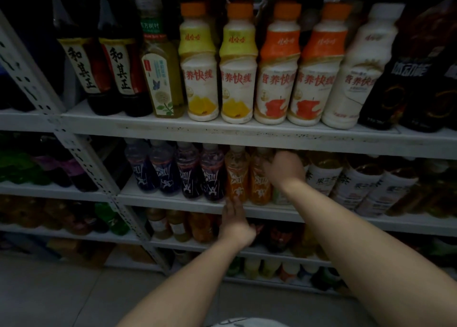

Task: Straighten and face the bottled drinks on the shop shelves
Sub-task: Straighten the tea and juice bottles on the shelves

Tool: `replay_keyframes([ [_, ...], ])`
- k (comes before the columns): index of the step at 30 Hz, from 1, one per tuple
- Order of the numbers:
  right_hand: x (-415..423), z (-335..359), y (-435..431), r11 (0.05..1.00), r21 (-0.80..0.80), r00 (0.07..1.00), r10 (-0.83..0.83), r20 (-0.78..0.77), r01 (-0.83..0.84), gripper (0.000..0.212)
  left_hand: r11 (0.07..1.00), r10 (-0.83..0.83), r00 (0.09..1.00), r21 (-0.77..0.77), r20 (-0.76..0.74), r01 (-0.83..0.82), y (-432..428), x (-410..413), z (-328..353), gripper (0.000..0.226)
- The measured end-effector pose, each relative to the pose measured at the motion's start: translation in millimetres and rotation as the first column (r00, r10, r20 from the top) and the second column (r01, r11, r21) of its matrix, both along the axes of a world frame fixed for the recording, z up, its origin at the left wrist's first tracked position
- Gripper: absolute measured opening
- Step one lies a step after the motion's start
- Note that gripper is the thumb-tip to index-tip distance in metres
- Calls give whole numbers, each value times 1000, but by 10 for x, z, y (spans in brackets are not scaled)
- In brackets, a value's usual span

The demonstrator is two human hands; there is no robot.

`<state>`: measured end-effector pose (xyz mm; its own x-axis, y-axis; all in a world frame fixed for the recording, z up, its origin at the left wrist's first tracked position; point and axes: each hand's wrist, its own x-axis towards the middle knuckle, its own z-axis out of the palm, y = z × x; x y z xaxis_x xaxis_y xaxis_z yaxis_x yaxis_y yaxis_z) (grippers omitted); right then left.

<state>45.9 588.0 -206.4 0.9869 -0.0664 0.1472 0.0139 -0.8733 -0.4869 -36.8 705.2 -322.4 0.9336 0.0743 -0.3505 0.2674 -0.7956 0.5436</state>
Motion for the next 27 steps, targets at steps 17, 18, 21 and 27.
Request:
replay_keyframes([
  [17,-1046,-747,-955,947,267,977,-203,66,179,23,989,117,983,111,-140,-102,-209,183,30,109],
  [18,-1055,-745,-977,948,254,976,-212,57,191,22,988,123,983,113,-137,-108,-216,195,39,108],
  [21,-919,-589,-908,958,219,970,-212,117,183,29,989,122,989,96,-86,-114,-189,181,6,103],
  [27,-226,-89,-433,968,143,968,-222,119,204,51,987,117,984,96,131,-131,-169,-2,-79,76],
])
